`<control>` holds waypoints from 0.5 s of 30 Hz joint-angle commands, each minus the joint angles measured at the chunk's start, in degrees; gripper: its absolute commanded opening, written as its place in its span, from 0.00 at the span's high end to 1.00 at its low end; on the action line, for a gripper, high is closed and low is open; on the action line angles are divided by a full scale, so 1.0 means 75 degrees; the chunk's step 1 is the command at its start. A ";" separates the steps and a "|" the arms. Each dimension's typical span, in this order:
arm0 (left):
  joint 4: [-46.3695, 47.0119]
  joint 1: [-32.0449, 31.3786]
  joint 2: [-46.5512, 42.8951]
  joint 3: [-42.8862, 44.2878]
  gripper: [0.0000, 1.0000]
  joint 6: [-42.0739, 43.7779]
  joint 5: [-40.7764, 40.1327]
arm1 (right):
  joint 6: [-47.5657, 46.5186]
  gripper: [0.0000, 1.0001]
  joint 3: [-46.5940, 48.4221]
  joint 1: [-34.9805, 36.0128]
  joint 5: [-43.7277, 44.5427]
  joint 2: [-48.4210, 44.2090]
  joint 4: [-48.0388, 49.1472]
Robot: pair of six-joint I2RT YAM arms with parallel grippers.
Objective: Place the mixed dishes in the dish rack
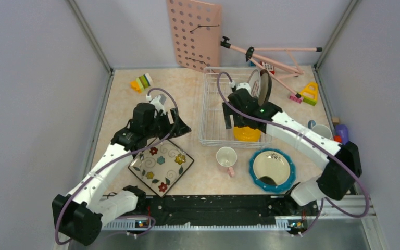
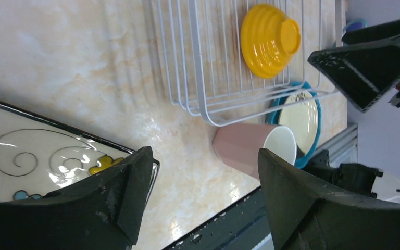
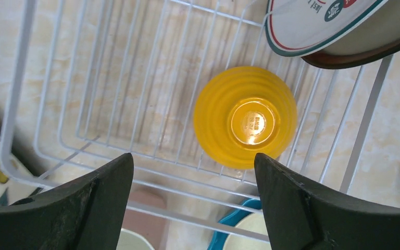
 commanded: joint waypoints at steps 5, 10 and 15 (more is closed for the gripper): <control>0.0661 -0.1446 0.0095 -0.0250 0.21 -0.0405 -0.0247 | -0.0161 0.17 -0.1156 -0.0006 -0.0679 -0.2100 0.1197; 0.0956 -0.2690 0.0363 -0.0297 0.22 -0.1195 -0.1512 | -0.0060 0.16 -0.1560 -0.0076 -0.0257 -0.2719 0.1039; 0.0778 -0.3585 0.0994 -0.0005 0.24 -0.1851 -0.2630 | 0.0126 0.14 -0.2042 -0.0267 0.0240 -0.3412 0.1113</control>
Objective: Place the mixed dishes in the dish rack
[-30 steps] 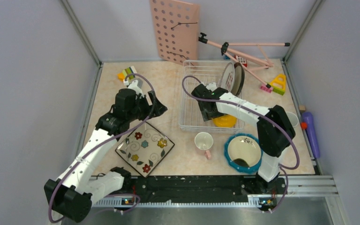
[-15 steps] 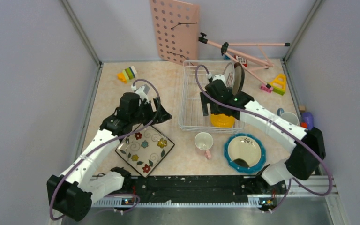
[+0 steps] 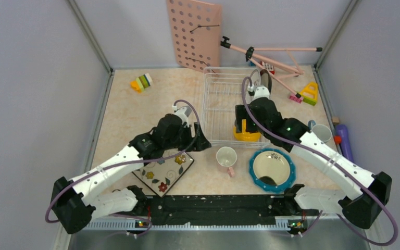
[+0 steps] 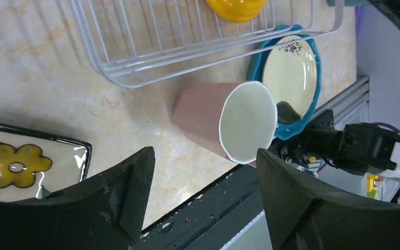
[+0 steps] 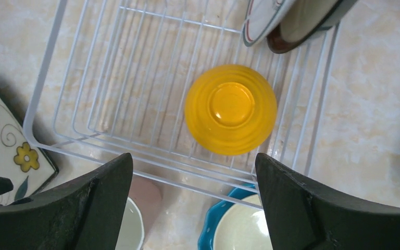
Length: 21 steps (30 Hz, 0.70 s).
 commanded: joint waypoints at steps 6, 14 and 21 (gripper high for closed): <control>0.0310 -0.1084 0.1049 0.0422 0.26 -0.1184 -0.1663 | 0.0086 0.14 -0.0422 -0.0584 0.0305 -0.1146 -0.0057; -0.0501 -0.1200 0.1211 0.0629 0.26 -0.1192 -0.2244 | 0.0169 0.14 -0.0640 -0.0684 0.0187 -0.1489 -0.0240; -0.3170 -0.1374 0.1082 0.0719 0.26 -0.1086 -0.3912 | 0.0167 0.14 -0.0834 -0.0696 -0.0130 -0.1755 -0.0207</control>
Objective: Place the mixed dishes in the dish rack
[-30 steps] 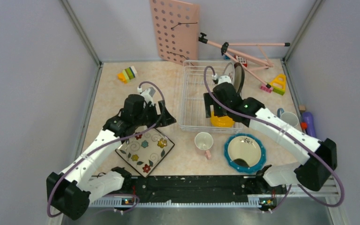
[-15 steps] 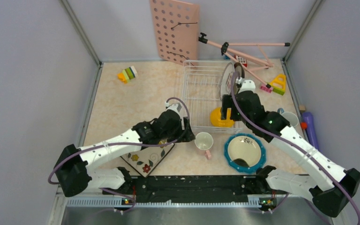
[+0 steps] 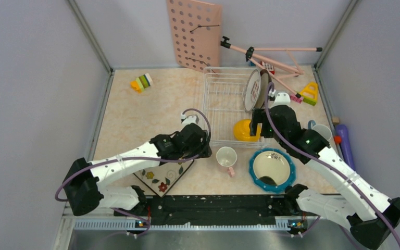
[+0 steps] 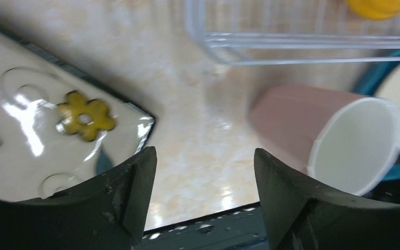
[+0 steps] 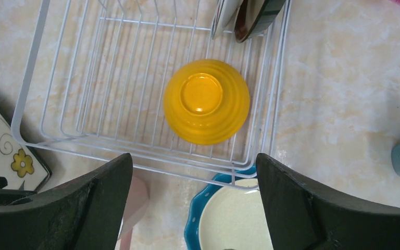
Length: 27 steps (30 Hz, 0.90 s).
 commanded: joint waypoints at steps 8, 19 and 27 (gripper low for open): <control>-0.2100 -0.0033 -0.0388 -0.0320 0.19 -0.0283 -0.1814 | 0.0111 0.13 0.0071 -0.0040 -0.0609 -0.0094 -0.0016; -0.1697 0.0311 -0.0523 -0.1389 0.24 -0.0141 -0.0758 | 0.0260 0.14 -0.0072 -0.0046 -0.1693 -0.0516 -0.0134; -0.1789 -0.0379 0.0401 -0.1130 0.17 -0.0028 -0.1023 | 0.0315 0.14 -0.0011 -0.0051 -0.2011 -0.0453 -0.0015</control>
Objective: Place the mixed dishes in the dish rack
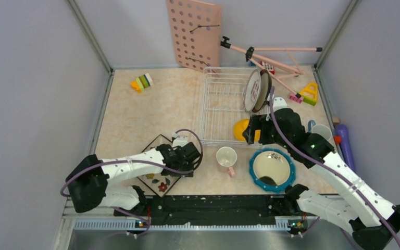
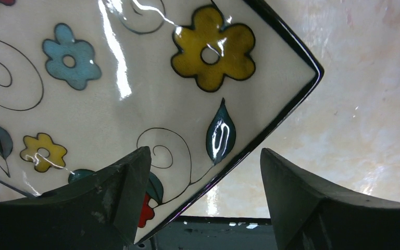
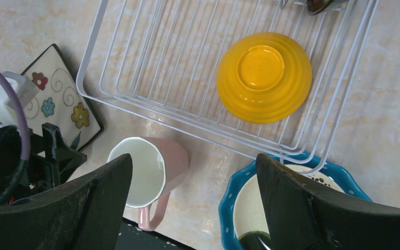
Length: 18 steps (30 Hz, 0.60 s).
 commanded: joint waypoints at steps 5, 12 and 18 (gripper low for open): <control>-0.0097 -0.0342 0.1122 0.0438 0.21 0.0301 -0.0306 | 0.0102 0.13 0.0019 -0.0048 -0.0212 -0.0029 0.0216; -0.0435 -0.0331 0.2297 0.0990 0.41 0.0045 -0.1151 | 0.0052 0.13 -0.0061 -0.0049 -0.0206 0.0057 0.0379; -0.0019 -0.0054 0.2990 0.1717 0.62 0.0457 -0.1327 | -0.0018 0.13 0.0024 -0.0049 -0.0137 0.0221 0.0436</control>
